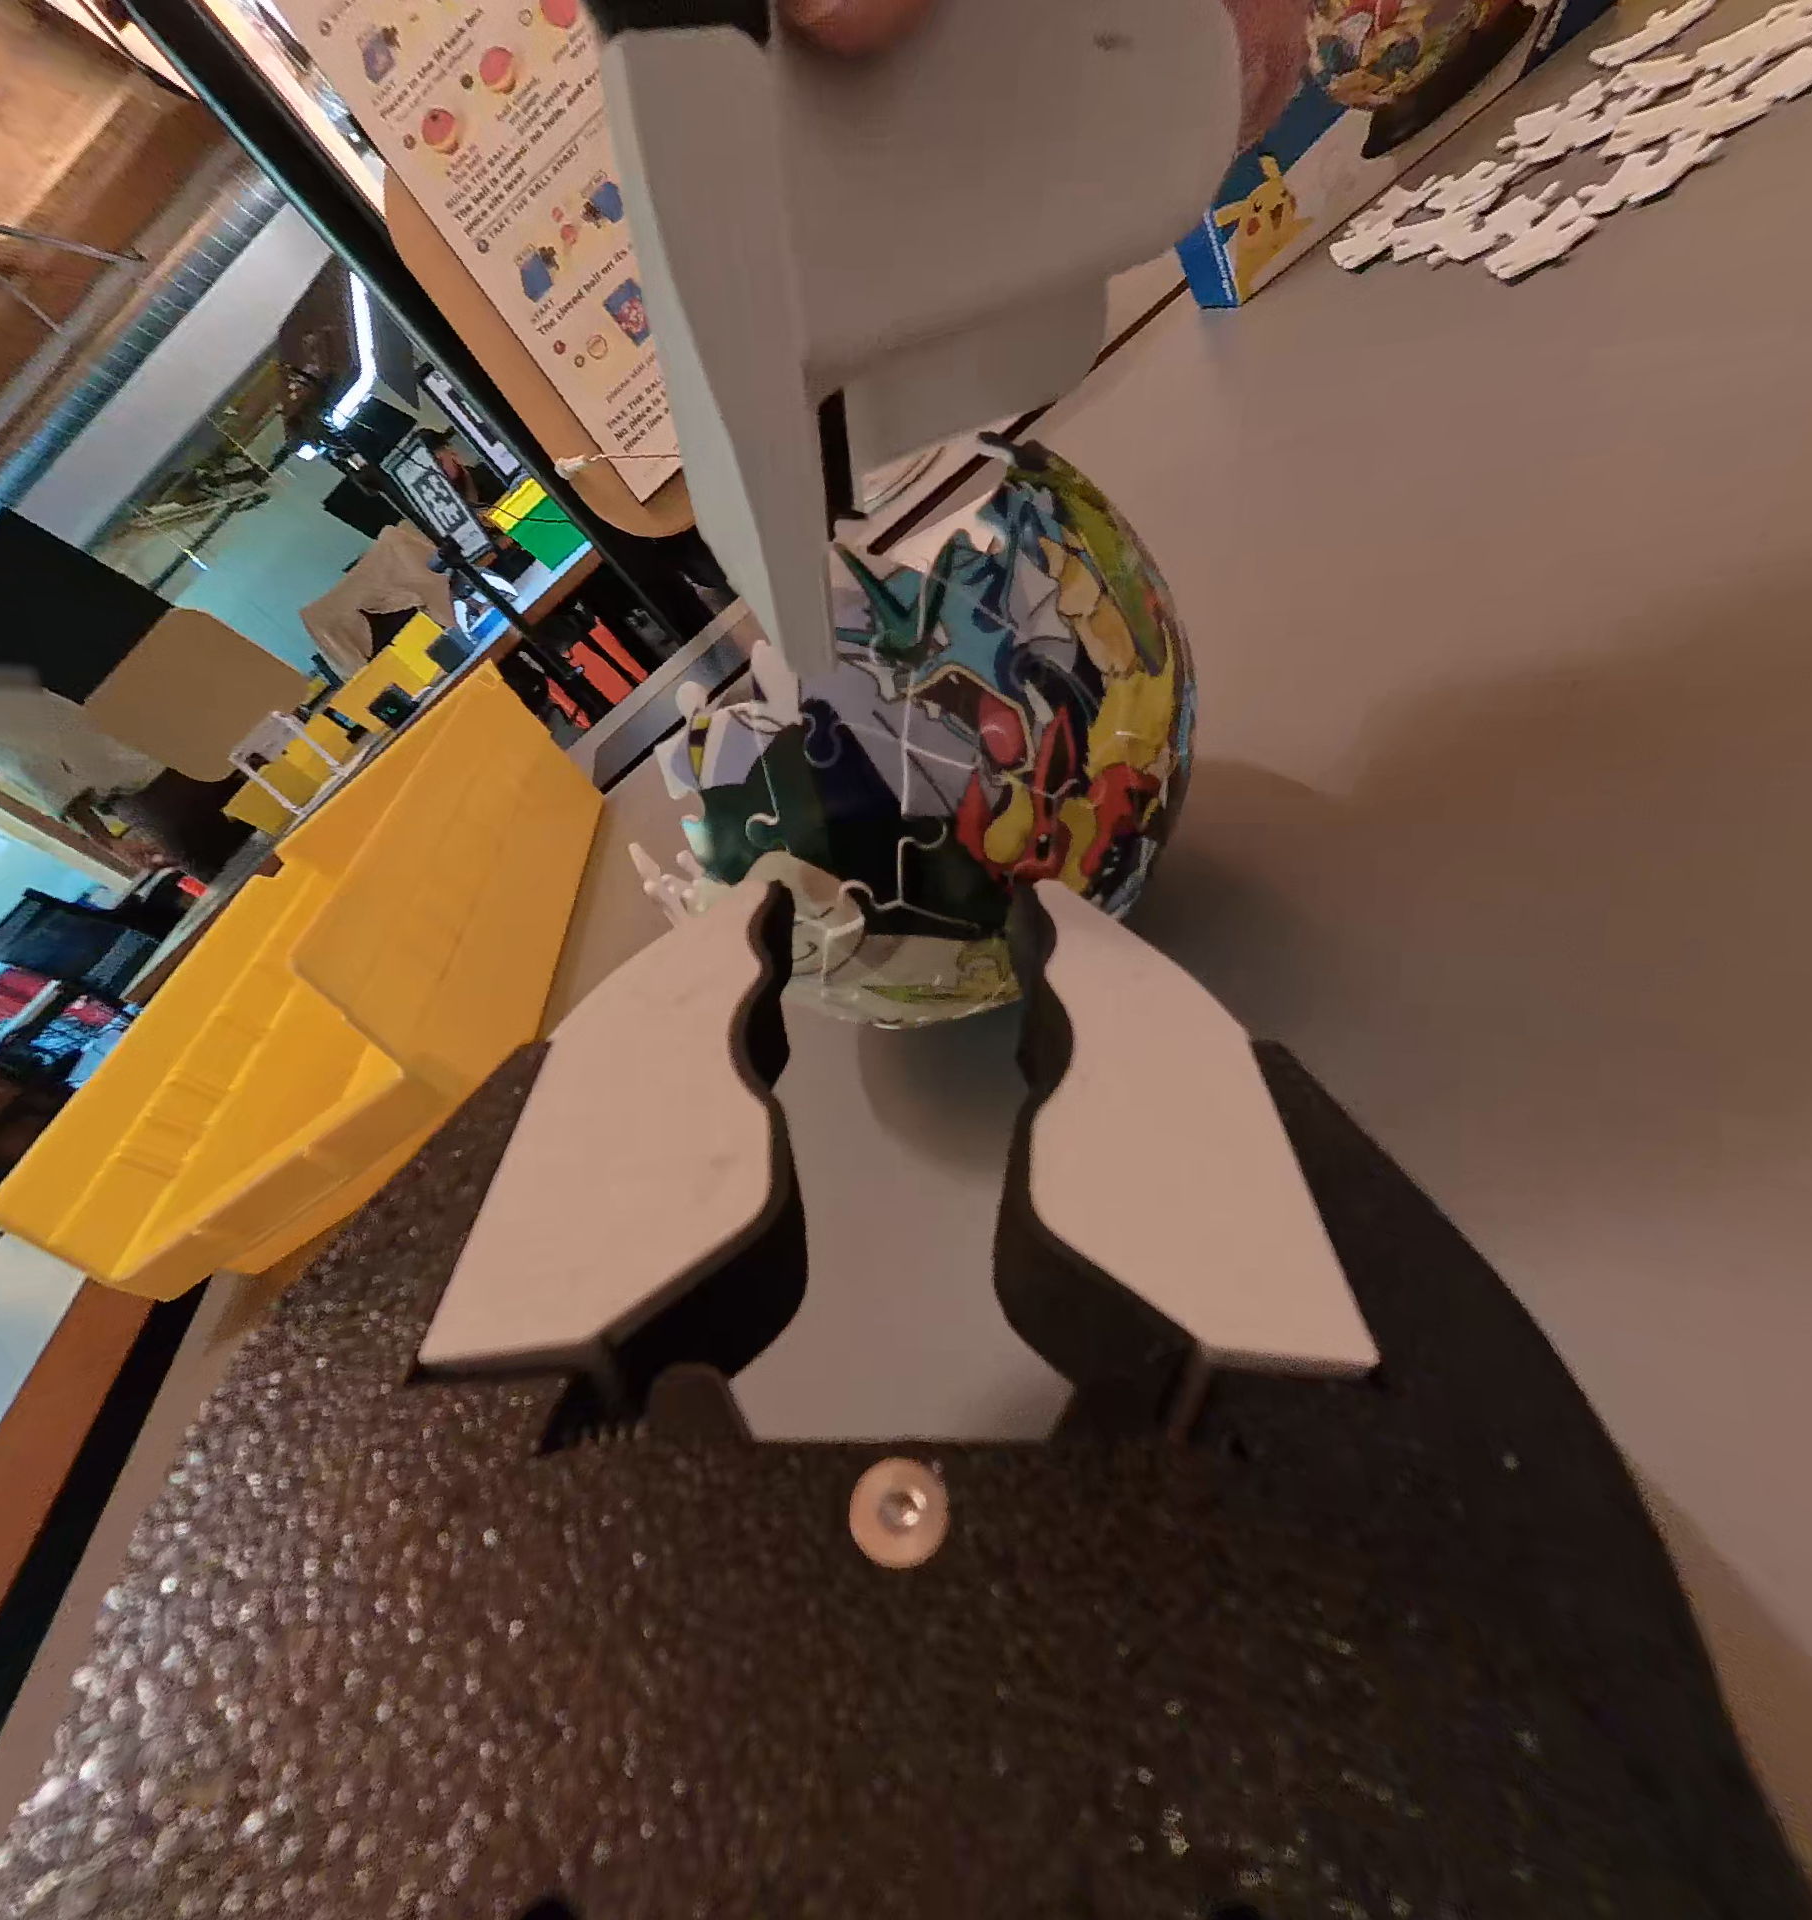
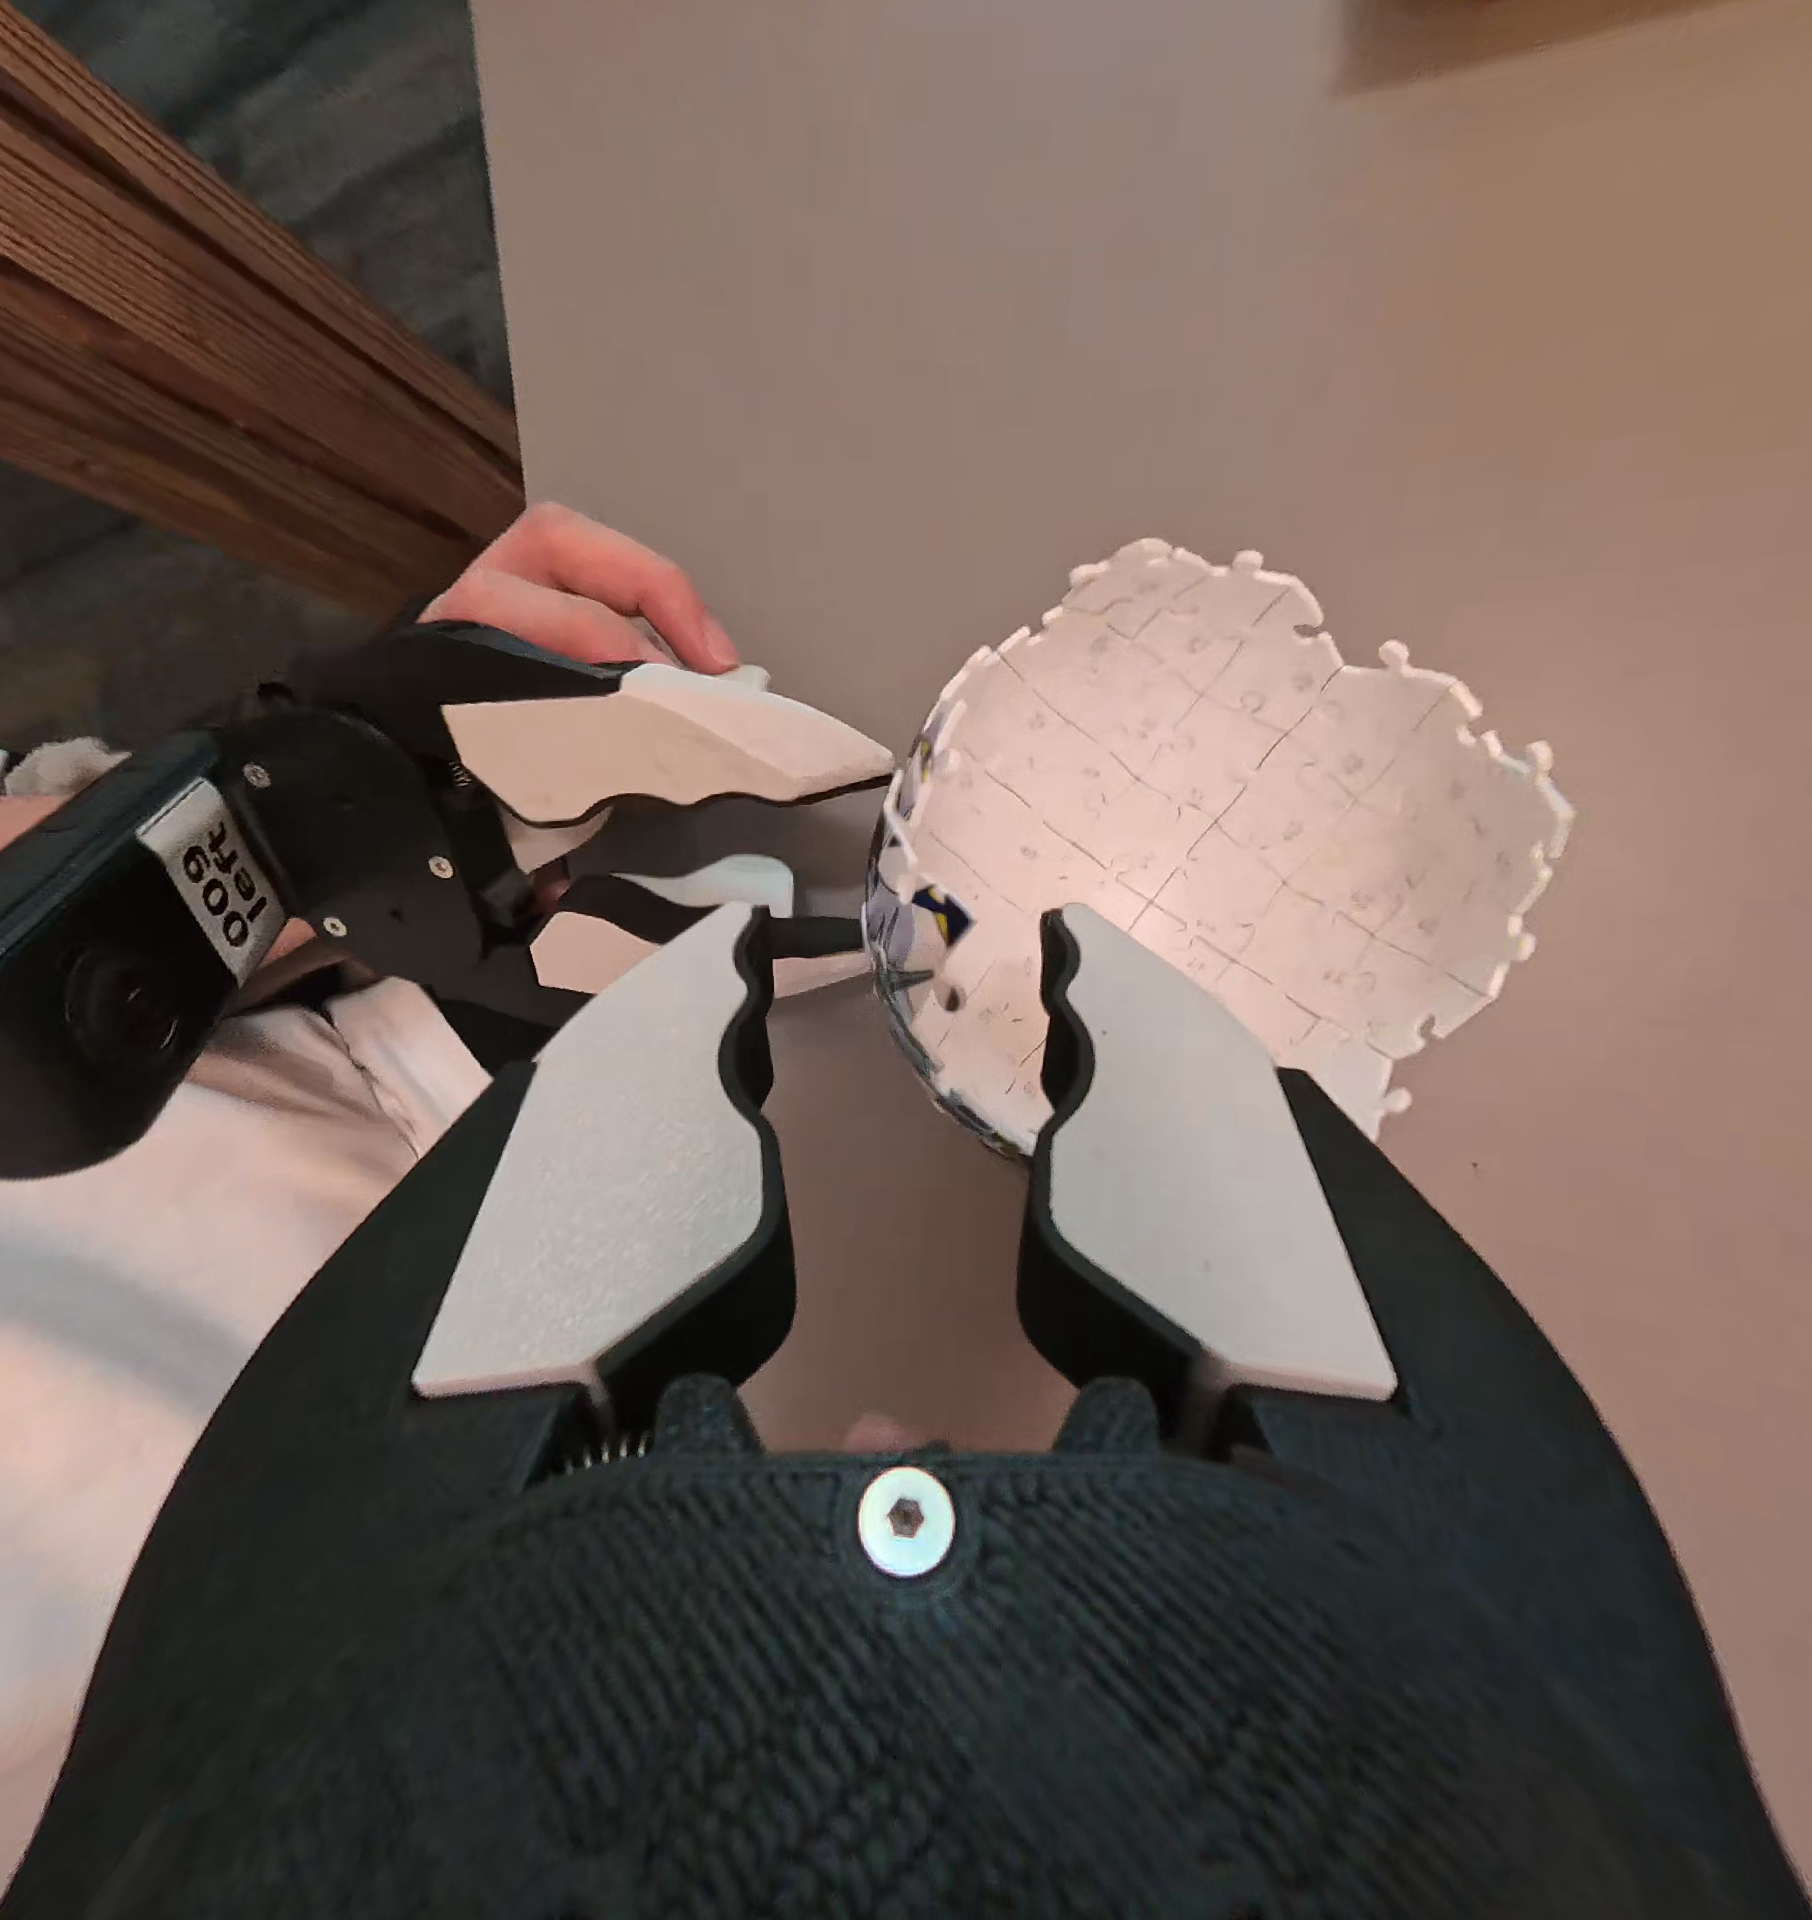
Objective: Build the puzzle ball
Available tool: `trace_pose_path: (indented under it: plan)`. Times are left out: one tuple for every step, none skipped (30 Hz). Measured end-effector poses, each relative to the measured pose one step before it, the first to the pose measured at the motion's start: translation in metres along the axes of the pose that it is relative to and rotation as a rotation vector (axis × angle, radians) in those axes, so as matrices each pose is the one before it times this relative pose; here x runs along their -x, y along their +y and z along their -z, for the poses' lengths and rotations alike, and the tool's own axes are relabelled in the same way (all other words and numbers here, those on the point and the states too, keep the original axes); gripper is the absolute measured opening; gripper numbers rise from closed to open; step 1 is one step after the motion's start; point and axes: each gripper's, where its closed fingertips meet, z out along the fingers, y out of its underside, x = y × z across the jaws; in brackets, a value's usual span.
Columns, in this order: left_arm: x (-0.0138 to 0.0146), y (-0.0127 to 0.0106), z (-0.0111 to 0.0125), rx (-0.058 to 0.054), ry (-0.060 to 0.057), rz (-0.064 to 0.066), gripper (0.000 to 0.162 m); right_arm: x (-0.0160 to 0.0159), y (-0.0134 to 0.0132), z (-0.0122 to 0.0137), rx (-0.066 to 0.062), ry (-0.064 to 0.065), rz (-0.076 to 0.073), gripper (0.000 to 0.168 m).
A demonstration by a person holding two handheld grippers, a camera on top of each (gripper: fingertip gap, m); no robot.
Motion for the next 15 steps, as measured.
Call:
trace_pose_path:
  plan:
    - [-0.00067, 0.00014, -0.00019, 0.0011, -0.0026, -0.0120, 0.038, 0.00077, 0.00125, -0.00162, 0.0270, 0.0019, 0.0034, 0.050]
    - [-0.00050, 0.00011, -0.00030, 0.0011, -0.0051, -0.0144, 0.038, 0.00034, 0.00057, -0.00187, 0.0213, 0.0061, 0.0055, 0.049]
    - [-0.00070, 0.00027, -0.00042, 0.0009, -0.0044, -0.0175, 0.038, -0.00039, 0.00045, -0.00194, 0.0194, 0.0092, 0.0010, 0.047]
    - [-0.00078, 0.00024, -0.00032, 0.0004, -0.0038, -0.0191, 0.038, -0.00109, 0.00023, -0.00202, 0.0202, 0.0094, -0.0013, 0.046]
    - [-0.00047, 0.00037, -0.00022, 0.0002, -0.0057, -0.0190, 0.039, -0.00119, -0.00100, -0.00173, 0.0131, 0.0097, -0.0021, 0.048]
    - [-0.00032, 0.00061, -0.00034, 0.0016, -0.0057, -0.0187, 0.040, 0.00003, -0.00162, -0.00155, 0.0111, 0.0006, -0.0021, 0.048]
    - [-0.00067, 0.00072, -0.00038, 0.0018, -0.0031, -0.0185, 0.040, 0.00132, -0.00122, -0.00167, 0.0162, -0.0078, -0.0020, 0.048]
    - [-0.00032, 0.00048, -0.00052, 0.0016, -0.0048, -0.0162, 0.040, 0.00059, -0.00074, -0.00151, 0.0199, -0.0027, 0.0013, 0.049]
    - [0.00032, 0.00047, -0.00048, 0.0008, -0.0092, -0.0136, 0.041, -0.00084, -0.00065, -0.00114, 0.0185, 0.0080, 0.0056, 0.049]
    - [0.00031, 0.00028, -0.00055, -0.0004, -0.0087, -0.0145, 0.040, -0.00077, -0.00083, -0.00111, 0.0155, 0.0076, 0.0069, 0.049]
    - [0.00012, 0.00020, -0.00030, -0.0022, -0.0084, -0.0171, 0.039, 0.00017, -0.00116, -0.00136, 0.0133, 0.0016, 0.0052, 0.049]
    - [0.00059, 0.00033, -0.00015, -0.0030, -0.0116, -0.0168, 0.039, 0.00082, -0.00134, -0.00184, 0.0120, -0.0013, 0.0052, 0.048]
    - [0.00018, 0.00022, 0.00004, -0.0024, -0.0077, -0.0149, 0.038, 0.00095, -0.00009, -0.00192, 0.0179, -0.0008, 0.0059, 0.047]
    - [-0.00122, 0.00025, -0.00012, -0.0003, 0.0038, -0.0127, 0.038, -0.00030, 0.00052, -0.00175, 0.0210, 0.0074, 0.0079, 0.046]
    - [-0.00124, 0.00041, -0.00055, 0.0036, 0.0053, -0.0079, 0.037, -0.00230, -0.00009, -0.00122, 0.0137, 0.0205, 0.0031, 0.046]
